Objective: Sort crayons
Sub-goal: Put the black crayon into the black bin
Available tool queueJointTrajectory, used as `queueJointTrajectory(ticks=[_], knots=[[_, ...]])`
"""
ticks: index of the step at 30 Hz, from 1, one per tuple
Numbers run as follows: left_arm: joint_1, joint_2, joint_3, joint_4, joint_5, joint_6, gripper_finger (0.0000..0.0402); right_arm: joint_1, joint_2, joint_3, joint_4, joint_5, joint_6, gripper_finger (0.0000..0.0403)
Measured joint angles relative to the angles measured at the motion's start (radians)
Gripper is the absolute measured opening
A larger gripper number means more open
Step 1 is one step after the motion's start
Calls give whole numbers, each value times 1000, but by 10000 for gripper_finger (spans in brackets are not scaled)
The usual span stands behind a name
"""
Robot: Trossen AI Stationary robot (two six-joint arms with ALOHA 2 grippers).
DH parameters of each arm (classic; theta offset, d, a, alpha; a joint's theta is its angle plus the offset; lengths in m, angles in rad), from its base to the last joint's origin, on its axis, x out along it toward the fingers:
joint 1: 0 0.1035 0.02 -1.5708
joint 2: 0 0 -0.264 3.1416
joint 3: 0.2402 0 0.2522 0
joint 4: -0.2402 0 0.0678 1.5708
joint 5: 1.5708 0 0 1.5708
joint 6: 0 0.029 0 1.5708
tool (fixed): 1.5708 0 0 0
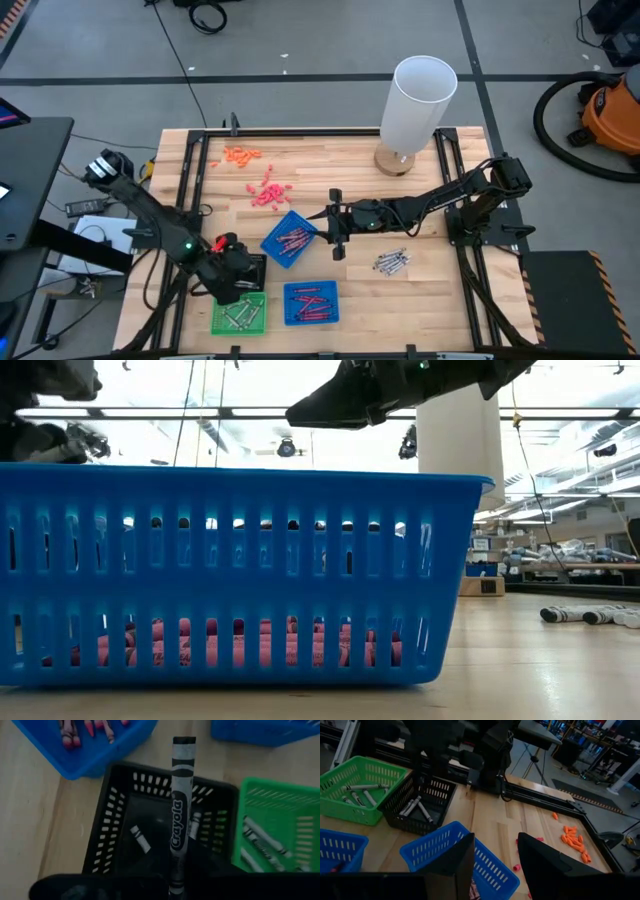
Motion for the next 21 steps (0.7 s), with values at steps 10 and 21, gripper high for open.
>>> queueJointTrajectory(ticks=[10, 21], knots=[[-9, 128, 0, -44, 4, -1, 39, 0, 0, 0, 0, 0, 0, 158], [-9, 208, 0, -51, 31, 2, 39, 0, 0, 0, 0, 0, 0, 158]])
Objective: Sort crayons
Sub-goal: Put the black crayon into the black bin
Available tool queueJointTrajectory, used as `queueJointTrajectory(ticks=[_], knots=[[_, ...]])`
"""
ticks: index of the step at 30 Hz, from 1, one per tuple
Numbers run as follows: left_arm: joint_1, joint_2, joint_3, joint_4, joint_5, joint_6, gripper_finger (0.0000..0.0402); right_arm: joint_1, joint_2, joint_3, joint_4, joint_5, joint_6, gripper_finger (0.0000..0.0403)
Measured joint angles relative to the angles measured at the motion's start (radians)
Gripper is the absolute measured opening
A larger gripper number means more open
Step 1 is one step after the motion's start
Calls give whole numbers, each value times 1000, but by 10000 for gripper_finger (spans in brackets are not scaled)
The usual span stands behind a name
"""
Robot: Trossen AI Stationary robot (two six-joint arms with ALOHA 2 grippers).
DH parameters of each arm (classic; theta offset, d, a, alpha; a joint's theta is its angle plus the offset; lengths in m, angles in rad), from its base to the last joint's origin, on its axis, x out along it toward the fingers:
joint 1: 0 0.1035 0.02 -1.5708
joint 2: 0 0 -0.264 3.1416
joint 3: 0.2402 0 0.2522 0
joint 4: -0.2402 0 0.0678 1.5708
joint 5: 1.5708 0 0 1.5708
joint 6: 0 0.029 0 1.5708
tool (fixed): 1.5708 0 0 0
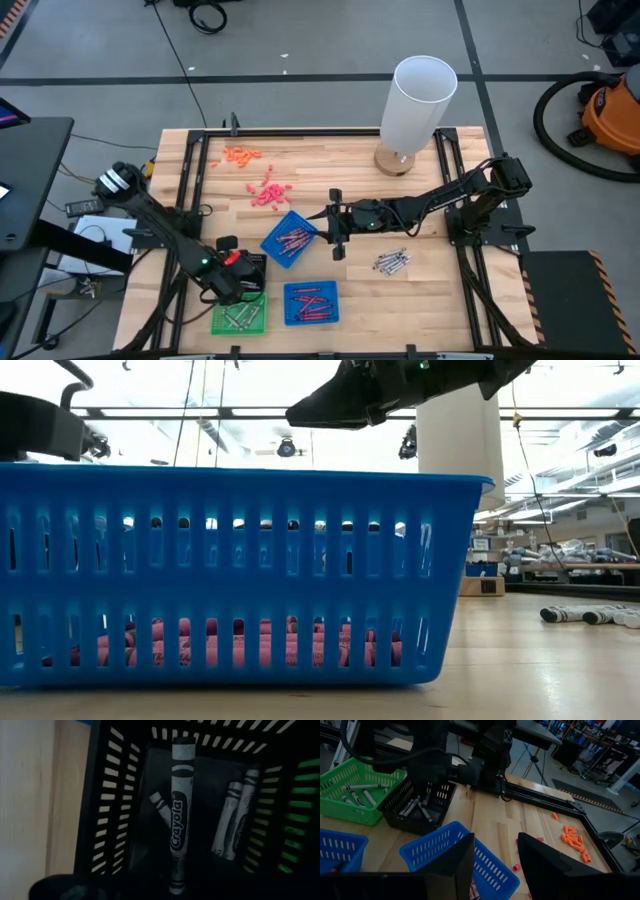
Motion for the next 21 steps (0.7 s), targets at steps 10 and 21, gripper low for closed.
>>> queueJointTrajectory(ticks=[10, 21], knots=[[0, 12, 0, -24, 0, 0, 74, -5, 0, 0, 0, 0, 5, 158], [37, -37, 0, -30, 131, 36, 143, -20, 0, 0, -59, -21, 51, 158]])
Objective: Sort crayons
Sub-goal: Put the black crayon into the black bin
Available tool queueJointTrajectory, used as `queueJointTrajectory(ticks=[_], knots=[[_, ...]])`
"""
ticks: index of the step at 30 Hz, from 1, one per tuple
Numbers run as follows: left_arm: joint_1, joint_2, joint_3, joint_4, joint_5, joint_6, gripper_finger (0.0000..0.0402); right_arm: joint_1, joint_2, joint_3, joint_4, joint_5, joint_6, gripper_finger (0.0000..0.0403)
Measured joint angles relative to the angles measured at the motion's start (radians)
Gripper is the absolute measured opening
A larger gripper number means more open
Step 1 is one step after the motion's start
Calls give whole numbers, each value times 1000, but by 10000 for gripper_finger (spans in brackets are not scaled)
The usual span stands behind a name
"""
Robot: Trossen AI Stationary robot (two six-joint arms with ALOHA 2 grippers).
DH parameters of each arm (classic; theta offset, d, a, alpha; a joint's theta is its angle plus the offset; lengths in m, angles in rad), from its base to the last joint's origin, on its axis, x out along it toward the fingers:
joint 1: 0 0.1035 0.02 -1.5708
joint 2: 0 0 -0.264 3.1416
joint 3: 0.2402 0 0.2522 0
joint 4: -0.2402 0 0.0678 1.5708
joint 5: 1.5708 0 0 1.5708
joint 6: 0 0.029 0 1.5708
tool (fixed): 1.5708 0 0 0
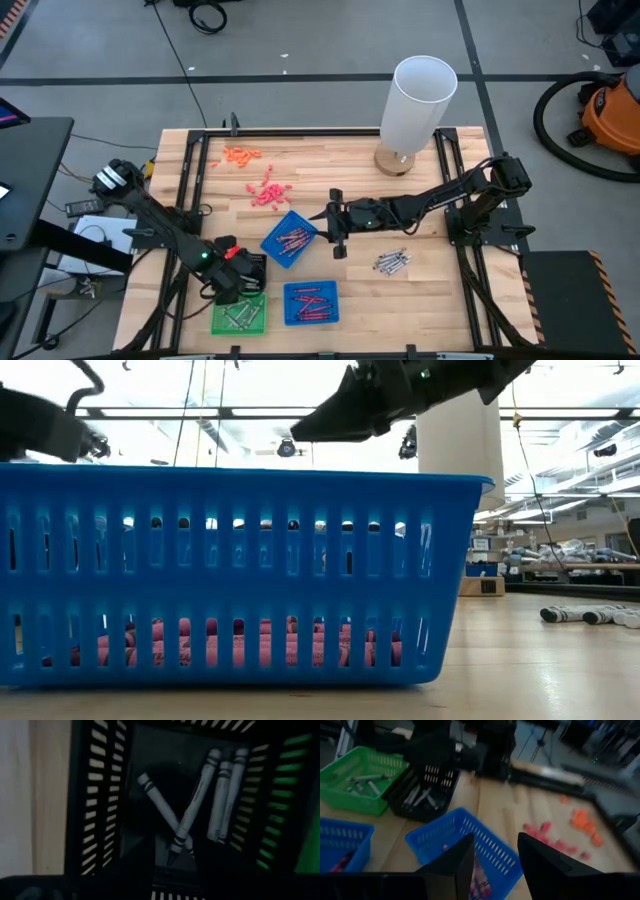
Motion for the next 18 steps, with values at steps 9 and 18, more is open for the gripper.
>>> queueJointTrajectory(ticks=[9, 18], knots=[[8, -139, 0, 2, -99, 118, 143, -13, -1, 0, -287, -56, 161, 158], [10, -225, 0, 23, -271, 239, 143, -12, -1, 0, -572, -110, 248, 158]])
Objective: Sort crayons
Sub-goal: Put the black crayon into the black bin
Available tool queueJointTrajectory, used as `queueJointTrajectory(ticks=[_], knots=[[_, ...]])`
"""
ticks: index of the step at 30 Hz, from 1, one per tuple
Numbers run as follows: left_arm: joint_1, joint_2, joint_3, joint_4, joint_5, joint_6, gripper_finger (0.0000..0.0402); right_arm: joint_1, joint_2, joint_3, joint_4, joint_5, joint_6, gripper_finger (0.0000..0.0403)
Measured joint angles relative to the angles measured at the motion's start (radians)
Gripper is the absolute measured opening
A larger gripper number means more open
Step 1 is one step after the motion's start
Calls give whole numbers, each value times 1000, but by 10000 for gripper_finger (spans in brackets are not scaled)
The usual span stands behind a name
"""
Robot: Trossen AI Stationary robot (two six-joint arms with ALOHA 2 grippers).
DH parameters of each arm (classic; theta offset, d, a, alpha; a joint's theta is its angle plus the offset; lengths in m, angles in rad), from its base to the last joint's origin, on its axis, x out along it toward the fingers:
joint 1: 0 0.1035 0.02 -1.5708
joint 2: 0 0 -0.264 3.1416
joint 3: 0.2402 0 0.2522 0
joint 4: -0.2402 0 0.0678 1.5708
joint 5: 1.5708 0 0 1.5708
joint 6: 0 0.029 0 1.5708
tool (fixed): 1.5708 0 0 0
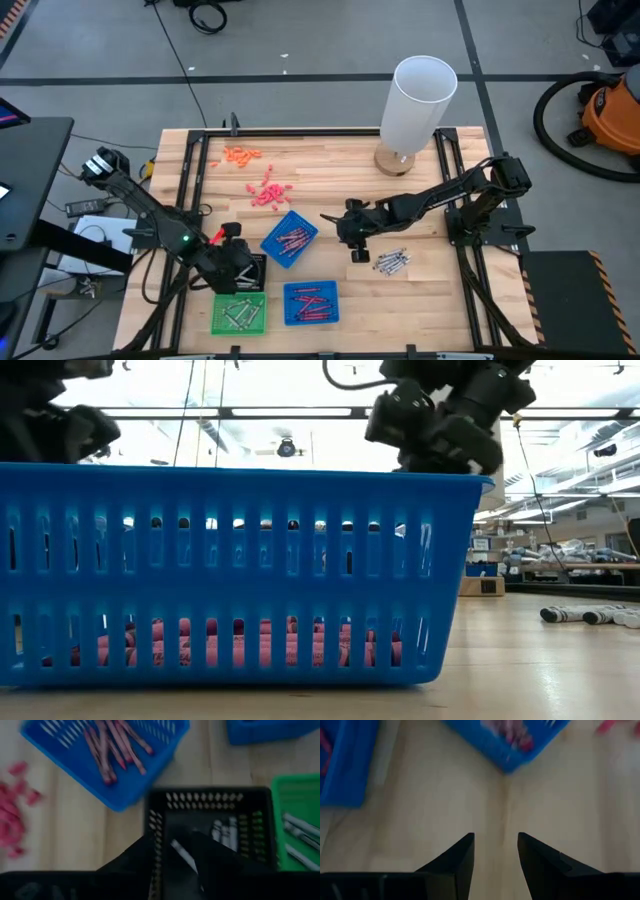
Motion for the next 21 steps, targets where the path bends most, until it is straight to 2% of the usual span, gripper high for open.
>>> queueJointTrajectory(ticks=[4, 9, 14, 21], knots=[[0, -7, 0, 24, -100, 66, 143, 1, -2, 0, -117, -62, 44, 158], [0, -7, 0, 36, -220, 140, 143, 11, -2, 0, -358, -150, 119, 158], [0, -6, 0, 66, -359, 253, 143, 63, -2, 0, -557, -142, 191, 158], [0, -6, 0, 121, -443, 384, 143, 147, -2, 0, -607, -106, 232, 158]])
